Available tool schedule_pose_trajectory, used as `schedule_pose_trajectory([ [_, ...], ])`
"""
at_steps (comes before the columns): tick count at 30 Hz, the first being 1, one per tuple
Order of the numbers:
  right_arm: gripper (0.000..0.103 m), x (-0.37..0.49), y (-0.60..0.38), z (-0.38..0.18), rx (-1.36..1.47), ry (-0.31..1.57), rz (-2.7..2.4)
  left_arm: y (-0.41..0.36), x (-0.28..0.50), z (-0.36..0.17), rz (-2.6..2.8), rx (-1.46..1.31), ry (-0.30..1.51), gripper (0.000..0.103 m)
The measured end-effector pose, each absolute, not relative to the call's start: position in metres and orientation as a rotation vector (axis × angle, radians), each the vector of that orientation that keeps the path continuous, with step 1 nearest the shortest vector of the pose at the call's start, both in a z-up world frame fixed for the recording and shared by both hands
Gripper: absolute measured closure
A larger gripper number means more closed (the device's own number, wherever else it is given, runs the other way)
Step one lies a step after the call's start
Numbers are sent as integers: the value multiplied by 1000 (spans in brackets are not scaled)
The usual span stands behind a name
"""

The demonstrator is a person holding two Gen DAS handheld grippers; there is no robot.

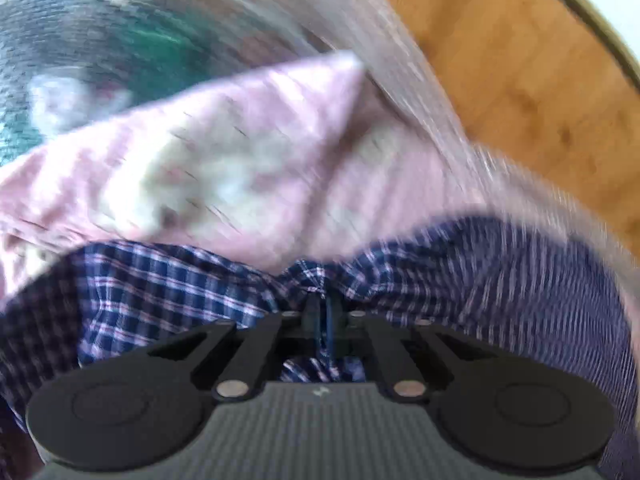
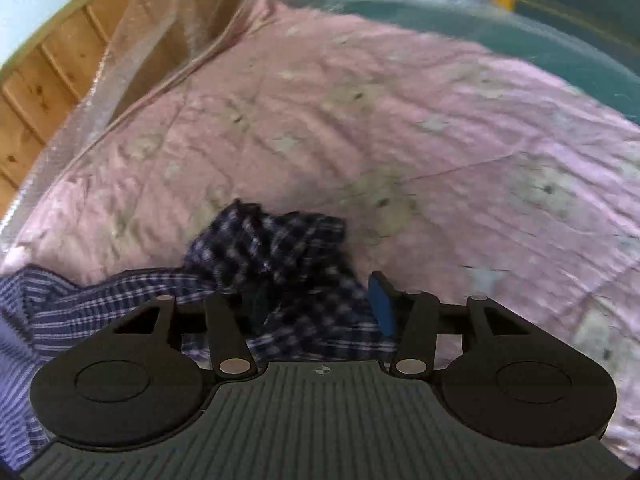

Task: Fold clothes

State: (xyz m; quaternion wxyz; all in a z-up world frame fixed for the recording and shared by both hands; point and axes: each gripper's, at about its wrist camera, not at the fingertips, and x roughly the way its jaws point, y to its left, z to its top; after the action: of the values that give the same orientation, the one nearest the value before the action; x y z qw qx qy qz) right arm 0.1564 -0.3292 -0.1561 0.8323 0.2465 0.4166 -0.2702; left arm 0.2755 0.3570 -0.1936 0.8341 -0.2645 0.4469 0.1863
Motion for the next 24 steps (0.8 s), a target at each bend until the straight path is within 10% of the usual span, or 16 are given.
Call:
schedule_pose_trajectory([
  [6,34,167,-343,-160,435,957,-638,379,276,-195,269,-564,1037,85],
  [11,36,141,-341,-111,477,1025,-405,343,268,-149,100,-217,1057,70],
  [16,47,158,-254,-83,-140,1352,40,291,300,-121,-44,113,945,37],
  [24,31,336,-154,-64,-54,898,392,236,439,-194,-131,112,1009,37],
])
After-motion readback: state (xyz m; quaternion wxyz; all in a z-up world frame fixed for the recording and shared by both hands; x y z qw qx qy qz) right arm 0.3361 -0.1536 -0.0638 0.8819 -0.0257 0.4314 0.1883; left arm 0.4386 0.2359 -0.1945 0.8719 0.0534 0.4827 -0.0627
